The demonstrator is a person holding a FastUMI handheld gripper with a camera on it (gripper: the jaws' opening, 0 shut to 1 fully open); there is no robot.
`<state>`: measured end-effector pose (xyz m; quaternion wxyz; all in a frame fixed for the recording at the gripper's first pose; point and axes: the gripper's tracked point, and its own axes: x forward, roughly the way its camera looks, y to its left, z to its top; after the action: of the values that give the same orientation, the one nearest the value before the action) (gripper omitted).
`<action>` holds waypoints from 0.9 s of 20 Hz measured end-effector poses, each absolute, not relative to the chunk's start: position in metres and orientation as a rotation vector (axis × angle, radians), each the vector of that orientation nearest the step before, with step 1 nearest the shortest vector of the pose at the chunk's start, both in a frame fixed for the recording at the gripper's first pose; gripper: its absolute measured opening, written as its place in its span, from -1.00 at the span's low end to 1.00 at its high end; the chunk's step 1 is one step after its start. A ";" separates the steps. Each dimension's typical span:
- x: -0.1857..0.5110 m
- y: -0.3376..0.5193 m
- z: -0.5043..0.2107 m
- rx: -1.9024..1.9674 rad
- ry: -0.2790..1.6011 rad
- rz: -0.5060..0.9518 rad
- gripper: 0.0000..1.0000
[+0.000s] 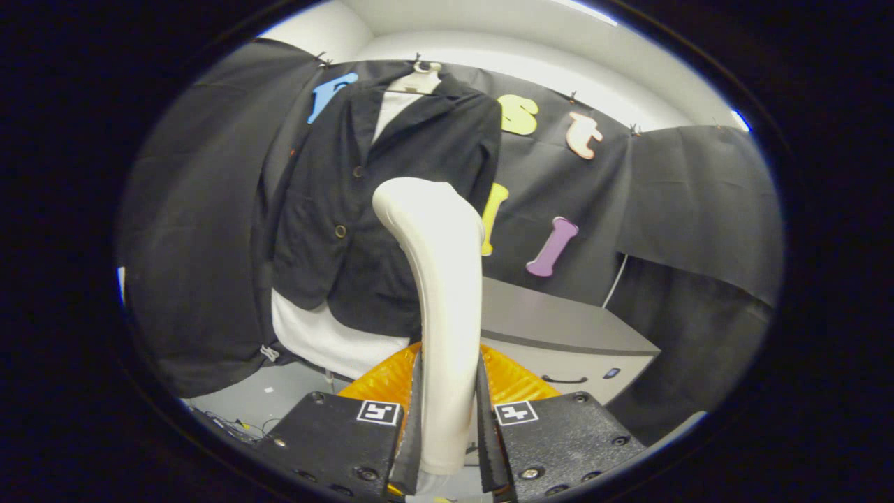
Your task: Iron the clothes twice with a garment steamer, once on the left side and once on the right side.
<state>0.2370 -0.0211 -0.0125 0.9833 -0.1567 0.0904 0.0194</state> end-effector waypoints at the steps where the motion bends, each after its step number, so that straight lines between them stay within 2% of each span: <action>1: 0.235 -0.035 -0.011 -0.301 0.191 0.024 -0.28; 18: 0.214 -0.270 -0.003 -0.150 0.298 -0.017 -0.28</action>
<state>0.2135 -0.2701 -0.0030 0.9861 -0.0747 0.1485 -0.0083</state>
